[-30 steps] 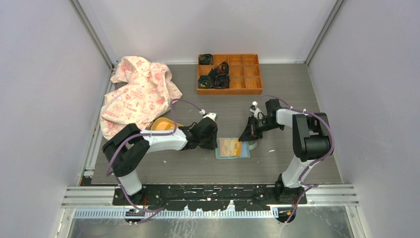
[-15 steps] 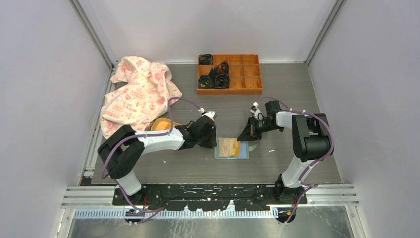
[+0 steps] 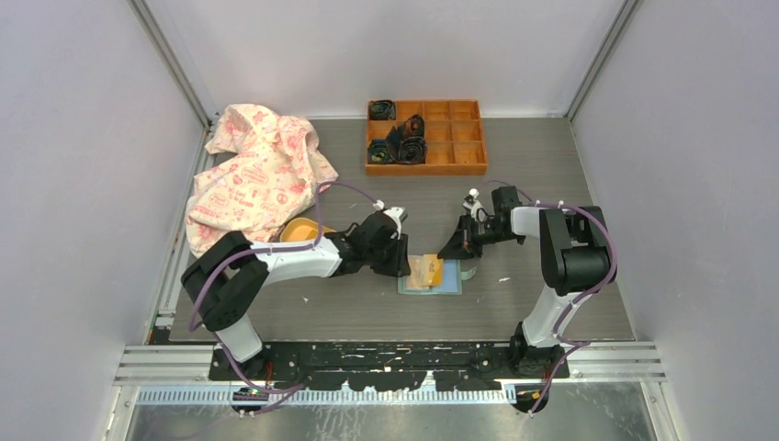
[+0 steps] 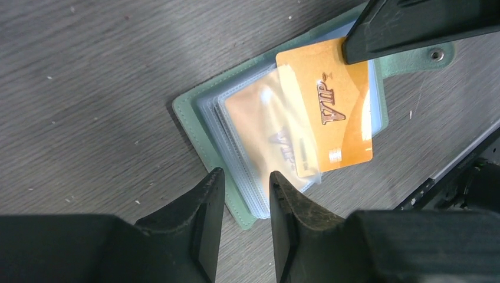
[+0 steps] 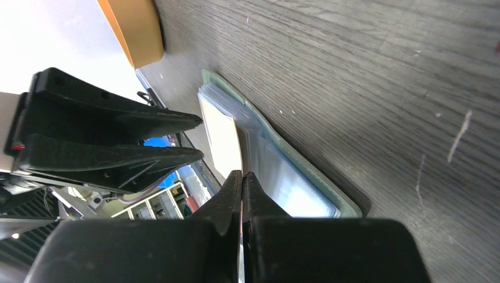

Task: Put the credit cards into the card holder
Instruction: Insert the credit card into the card holder.

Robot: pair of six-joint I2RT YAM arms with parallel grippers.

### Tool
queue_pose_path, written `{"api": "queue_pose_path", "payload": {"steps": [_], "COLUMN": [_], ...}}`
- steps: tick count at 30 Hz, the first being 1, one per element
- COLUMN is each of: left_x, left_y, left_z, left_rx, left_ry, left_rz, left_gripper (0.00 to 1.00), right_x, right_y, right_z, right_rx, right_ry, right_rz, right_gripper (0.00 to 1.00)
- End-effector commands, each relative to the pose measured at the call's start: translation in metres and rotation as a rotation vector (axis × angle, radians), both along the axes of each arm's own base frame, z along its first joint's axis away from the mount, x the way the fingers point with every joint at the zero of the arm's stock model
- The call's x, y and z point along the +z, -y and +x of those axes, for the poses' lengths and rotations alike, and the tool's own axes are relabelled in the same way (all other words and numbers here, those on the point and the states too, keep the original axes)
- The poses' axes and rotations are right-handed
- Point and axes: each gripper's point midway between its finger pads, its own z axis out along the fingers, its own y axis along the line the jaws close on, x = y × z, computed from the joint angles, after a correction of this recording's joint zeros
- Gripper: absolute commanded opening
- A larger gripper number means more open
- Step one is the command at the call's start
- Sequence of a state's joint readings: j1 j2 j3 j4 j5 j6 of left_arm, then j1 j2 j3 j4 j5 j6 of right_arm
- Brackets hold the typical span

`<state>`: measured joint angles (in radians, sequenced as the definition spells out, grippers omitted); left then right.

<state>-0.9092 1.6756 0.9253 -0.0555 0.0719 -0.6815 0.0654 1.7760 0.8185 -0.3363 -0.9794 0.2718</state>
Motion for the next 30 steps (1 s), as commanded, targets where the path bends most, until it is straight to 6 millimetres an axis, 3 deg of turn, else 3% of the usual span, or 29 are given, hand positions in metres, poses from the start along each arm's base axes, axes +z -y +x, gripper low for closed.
{"api": "queue_pose_path", "payload": {"steps": [1,11,23,30], "left_x": [0.001,-0.006,0.011,0.003], "left_y": [0.014,0.020,0.008,0.011], "left_z": [-0.001,0.003,0.012,0.013], "left_rx": [-0.024,-0.029,-0.001,-0.014], "left_ry": [-0.029,-0.054,-0.011,-0.040], "left_rz": [-0.054,-0.053,-0.061,-0.050], "left_gripper": [0.34,0.28,0.32,0.26], "right_x": [0.001,-0.002,0.000,0.004], "right_y": [-0.005,-0.021,-0.018,-0.014], "right_z": [0.004,-0.006,-0.010,-0.019], "right_rx": [0.006,0.070,0.120,0.134], "right_ry": [0.025,0.010,0.027,0.023], "right_rz": [0.020,0.014,-0.014,-0.016], "right_gripper": [0.01,0.04,0.03,0.02]}}
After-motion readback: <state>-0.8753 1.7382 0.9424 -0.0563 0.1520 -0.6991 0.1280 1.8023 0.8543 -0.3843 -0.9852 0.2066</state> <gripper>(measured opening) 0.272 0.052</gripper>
